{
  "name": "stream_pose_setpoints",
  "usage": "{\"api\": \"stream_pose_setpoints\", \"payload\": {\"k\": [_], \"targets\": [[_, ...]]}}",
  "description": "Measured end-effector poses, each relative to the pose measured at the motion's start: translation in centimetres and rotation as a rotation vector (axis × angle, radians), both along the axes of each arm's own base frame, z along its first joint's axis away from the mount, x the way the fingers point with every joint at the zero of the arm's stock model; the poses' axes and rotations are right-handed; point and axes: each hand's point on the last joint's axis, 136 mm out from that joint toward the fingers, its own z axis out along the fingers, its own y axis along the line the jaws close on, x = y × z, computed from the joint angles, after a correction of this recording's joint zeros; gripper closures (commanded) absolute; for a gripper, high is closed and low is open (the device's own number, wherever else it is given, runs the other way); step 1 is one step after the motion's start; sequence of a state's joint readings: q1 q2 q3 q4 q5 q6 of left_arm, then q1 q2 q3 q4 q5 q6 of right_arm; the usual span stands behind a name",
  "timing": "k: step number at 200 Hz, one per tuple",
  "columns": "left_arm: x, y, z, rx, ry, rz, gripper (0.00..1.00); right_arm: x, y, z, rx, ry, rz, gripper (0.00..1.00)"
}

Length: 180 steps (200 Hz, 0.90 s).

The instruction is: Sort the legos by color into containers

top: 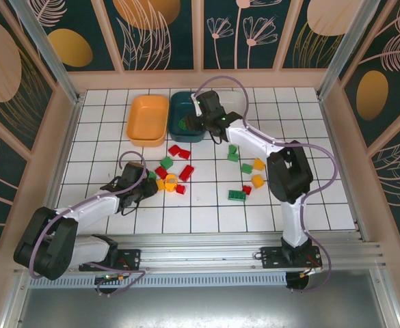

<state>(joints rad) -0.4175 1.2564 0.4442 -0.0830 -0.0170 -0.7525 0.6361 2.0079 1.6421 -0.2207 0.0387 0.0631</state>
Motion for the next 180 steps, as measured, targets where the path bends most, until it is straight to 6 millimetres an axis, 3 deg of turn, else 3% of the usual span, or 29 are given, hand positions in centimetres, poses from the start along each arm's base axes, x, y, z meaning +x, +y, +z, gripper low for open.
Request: {"api": "stream_pose_setpoints", "payload": {"k": [29,52,78,99,115,127,165,180], "targets": [[0.4,-0.1,1.3,0.001,-0.011,0.001,0.73,-1.6,-2.0,0.2,0.001,-0.004,-0.038,0.42],[2.2,-0.4,4.9,-0.002,-0.094,0.004,0.71,-2.4,-4.5,0.5,0.008,-0.016,-0.101,0.41],[5.7,-0.9,10.1,0.008,-0.221,0.015,0.71,-2.6,-10.1,0.4,0.047,-0.018,-0.254,0.33],[9.7,-1.7,12.9,0.011,-0.288,0.024,0.79,-2.2,-16.7,-0.5,0.092,0.007,-0.418,0.32],[13.1,-1.7,13.4,0.009,-0.295,0.042,0.78,-2.1,-21.0,-1.7,0.111,0.041,-0.528,0.33],[15.6,-1.6,13.4,0.011,-0.301,0.057,0.73,-2.4,-22.8,-2.5,0.114,0.064,-0.573,0.32],[23.4,-0.8,13.3,0.018,-0.311,0.098,0.76,-4.6,-23.7,-4.2,0.101,0.117,-0.594,0.31],[25.9,-0.7,12.0,0.016,-0.300,0.105,0.73,-5.0,-23.8,-4.7,0.092,0.131,-0.596,0.29]]}}
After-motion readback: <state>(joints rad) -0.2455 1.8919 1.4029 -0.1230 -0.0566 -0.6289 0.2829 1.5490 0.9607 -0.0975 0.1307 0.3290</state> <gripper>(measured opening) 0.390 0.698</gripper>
